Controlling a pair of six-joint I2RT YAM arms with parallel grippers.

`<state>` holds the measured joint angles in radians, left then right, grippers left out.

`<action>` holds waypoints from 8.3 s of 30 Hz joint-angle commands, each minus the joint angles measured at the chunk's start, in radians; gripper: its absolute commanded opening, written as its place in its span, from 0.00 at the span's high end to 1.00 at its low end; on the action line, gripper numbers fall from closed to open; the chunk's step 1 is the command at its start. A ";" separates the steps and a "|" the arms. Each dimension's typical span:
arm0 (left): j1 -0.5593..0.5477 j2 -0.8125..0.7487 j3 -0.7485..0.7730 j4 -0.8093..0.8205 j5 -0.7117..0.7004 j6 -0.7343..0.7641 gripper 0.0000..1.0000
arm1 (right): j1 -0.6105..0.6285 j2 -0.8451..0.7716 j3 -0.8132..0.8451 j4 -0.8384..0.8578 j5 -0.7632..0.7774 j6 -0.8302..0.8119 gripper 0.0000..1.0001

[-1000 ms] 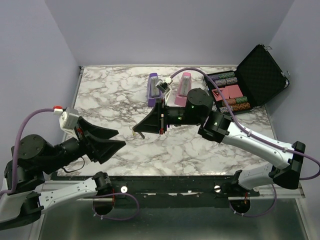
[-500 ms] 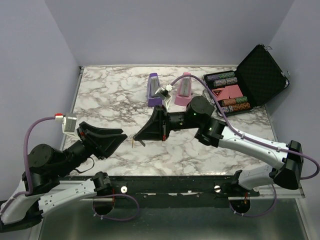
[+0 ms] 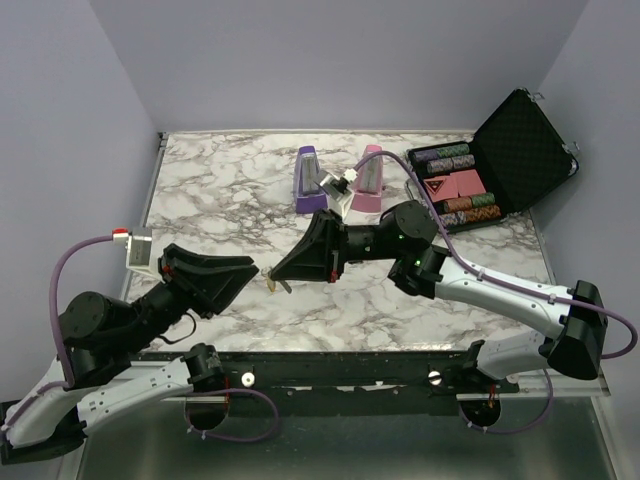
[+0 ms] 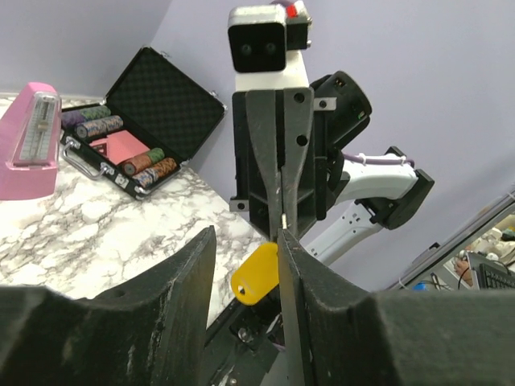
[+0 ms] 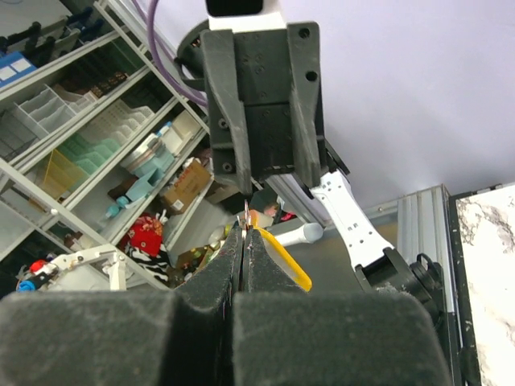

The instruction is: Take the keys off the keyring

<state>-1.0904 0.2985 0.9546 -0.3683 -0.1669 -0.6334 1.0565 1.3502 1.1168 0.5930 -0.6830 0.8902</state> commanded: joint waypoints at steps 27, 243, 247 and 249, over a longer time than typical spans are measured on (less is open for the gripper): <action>-0.002 -0.019 -0.036 0.103 0.063 -0.029 0.62 | 0.000 0.040 0.035 0.067 0.000 0.015 0.99; -0.003 0.261 0.260 -0.474 0.359 0.212 1.00 | 0.000 0.069 0.290 -0.680 -0.133 -0.366 0.99; -0.003 0.272 0.276 -0.504 0.369 0.233 1.00 | -0.001 0.076 0.319 -0.742 -0.151 -0.402 0.99; -0.003 0.271 0.274 -0.506 0.377 0.242 1.00 | -0.001 0.076 0.330 -0.775 -0.161 -0.421 0.99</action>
<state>-1.0885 0.5529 1.2194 -0.8154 0.1146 -0.4267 1.0546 1.4117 1.3880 -0.1368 -0.8505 0.5220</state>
